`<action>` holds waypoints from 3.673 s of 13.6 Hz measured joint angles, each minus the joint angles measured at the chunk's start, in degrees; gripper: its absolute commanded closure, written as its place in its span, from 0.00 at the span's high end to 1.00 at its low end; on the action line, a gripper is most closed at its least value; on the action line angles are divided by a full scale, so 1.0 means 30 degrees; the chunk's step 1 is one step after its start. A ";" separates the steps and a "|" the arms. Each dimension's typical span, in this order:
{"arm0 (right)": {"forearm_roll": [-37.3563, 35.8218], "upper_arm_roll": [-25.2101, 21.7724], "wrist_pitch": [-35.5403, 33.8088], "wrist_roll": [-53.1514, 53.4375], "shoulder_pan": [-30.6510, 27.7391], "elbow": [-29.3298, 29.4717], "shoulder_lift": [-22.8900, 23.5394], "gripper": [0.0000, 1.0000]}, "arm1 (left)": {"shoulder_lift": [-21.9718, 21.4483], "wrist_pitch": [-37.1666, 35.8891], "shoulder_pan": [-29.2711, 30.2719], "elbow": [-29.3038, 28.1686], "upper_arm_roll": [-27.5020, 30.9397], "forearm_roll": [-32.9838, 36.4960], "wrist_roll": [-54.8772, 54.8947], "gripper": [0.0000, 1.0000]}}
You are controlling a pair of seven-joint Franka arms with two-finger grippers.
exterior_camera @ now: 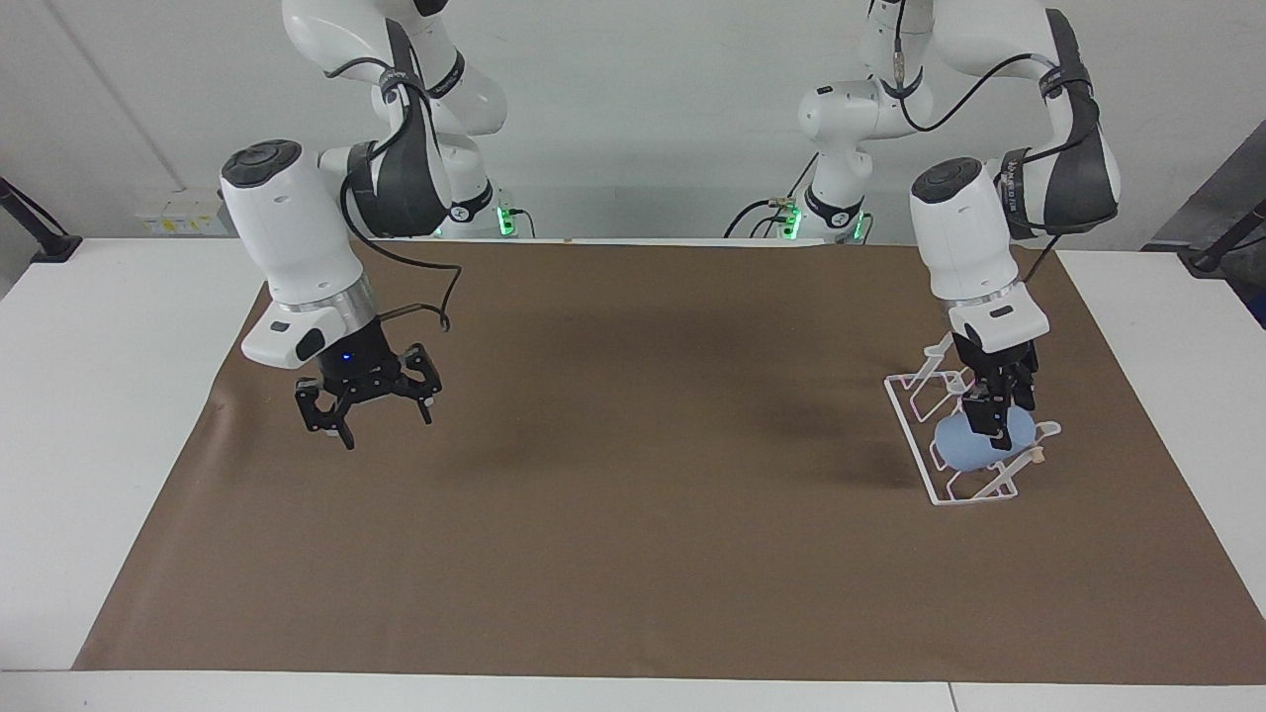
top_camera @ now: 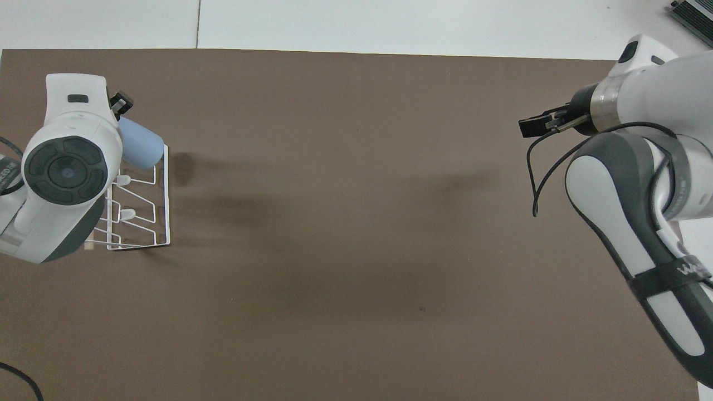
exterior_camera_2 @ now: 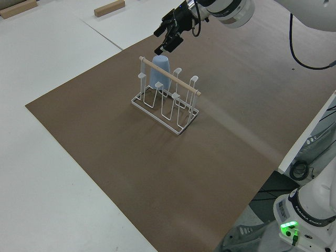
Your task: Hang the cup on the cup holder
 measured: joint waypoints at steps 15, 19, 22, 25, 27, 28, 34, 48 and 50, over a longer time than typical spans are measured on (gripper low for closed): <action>-0.0641 -0.1287 -0.7829 0.3318 0.0392 0.2305 -0.2827 1.00 | -0.2474 -0.7540 0.0035 0.5180 -0.0797 -1.1530 1.2035 1.00; -0.0644 -0.1322 -0.8297 0.4582 0.0397 0.2323 -0.3073 1.00 | -0.2811 -1.3605 0.0991 0.7368 -0.0487 -1.3501 1.9916 1.00; -0.0649 -0.1466 -0.8299 0.4666 0.0395 0.2398 -0.3441 1.00 | -0.3649 -1.5862 0.1102 0.7128 -0.0118 -1.4286 2.4743 1.00; -0.0651 -0.1878 -0.8500 0.4677 0.0391 0.2396 -0.3738 1.00 | -0.4390 -1.5885 0.1118 0.6032 0.0216 -1.4673 2.5860 1.00; -0.0651 -0.1985 -0.8559 0.4678 0.0355 0.2387 -0.3741 1.00 | -0.4496 -1.5911 0.1181 0.5774 0.0384 -1.4679 2.5891 1.00; -0.0651 -0.2005 -0.8564 0.4677 0.0321 0.2386 -0.3742 1.00 | -0.4538 -1.5935 0.1301 0.5644 0.0487 -1.4690 2.5969 1.00; -0.0651 -0.2037 -0.8614 0.4678 -0.0293 0.2374 -0.3742 1.00 | -0.3834 -1.5985 0.1678 0.6464 0.0603 -1.5993 2.6395 1.00; -0.0651 -0.1932 -0.8615 0.4678 -0.0244 0.2374 -0.3742 1.00 | -0.4529 -1.5725 0.1698 0.5919 0.0591 -1.6416 2.6878 1.00; -0.0651 -0.1932 -0.8615 0.4678 -0.0244 0.2374 -0.3742 1.00 | -0.4676 -1.5725 0.1698 0.5659 0.0591 -1.6416 2.6996 1.00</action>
